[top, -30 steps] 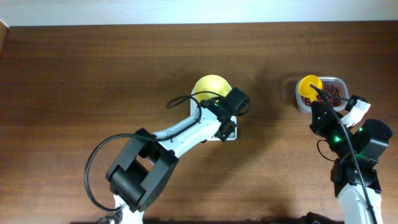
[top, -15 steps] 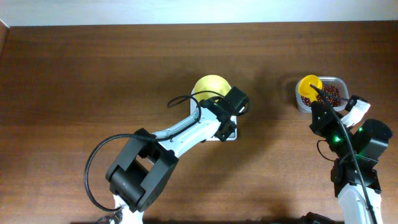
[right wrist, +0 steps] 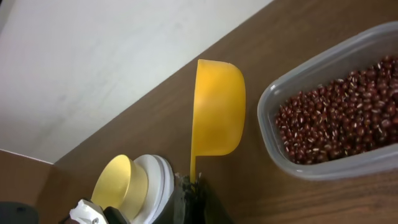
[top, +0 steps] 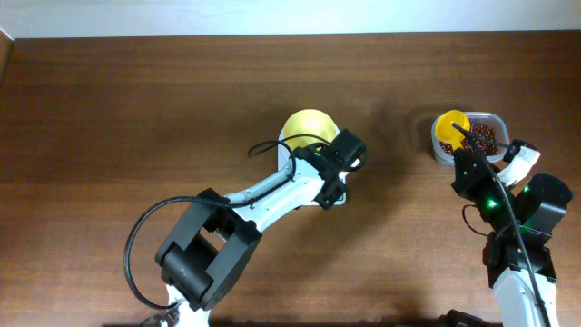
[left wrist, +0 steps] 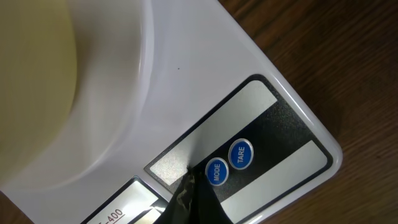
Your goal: Scoop item into bowl and weigh 50g on scale
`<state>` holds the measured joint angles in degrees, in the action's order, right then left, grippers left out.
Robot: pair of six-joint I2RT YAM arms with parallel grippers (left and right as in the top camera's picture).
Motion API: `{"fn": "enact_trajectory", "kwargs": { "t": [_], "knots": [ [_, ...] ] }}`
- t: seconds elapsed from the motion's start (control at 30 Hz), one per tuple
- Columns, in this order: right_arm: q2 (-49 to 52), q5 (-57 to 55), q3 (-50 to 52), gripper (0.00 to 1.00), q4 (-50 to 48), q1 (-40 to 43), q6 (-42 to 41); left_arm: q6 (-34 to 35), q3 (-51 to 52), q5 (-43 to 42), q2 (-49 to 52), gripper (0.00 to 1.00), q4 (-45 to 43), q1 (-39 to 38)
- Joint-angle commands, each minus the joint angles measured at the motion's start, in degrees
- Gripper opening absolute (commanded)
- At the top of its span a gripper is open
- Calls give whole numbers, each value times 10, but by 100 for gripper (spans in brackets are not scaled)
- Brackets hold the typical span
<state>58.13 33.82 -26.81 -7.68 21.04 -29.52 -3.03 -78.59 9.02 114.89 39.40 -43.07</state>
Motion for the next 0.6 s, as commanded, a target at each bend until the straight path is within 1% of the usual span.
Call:
{"fn": "enact_trajectory", "kwargs": {
  "t": [0.0,0.57],
  "knots": [
    [-2,-5,-9,4,5,4,8,-9,0,-13,12,0,0,-3],
    [-2,-5,-9,4,4,4,8,-1,-2,-10,11,0,2,-3]
  ]
}}
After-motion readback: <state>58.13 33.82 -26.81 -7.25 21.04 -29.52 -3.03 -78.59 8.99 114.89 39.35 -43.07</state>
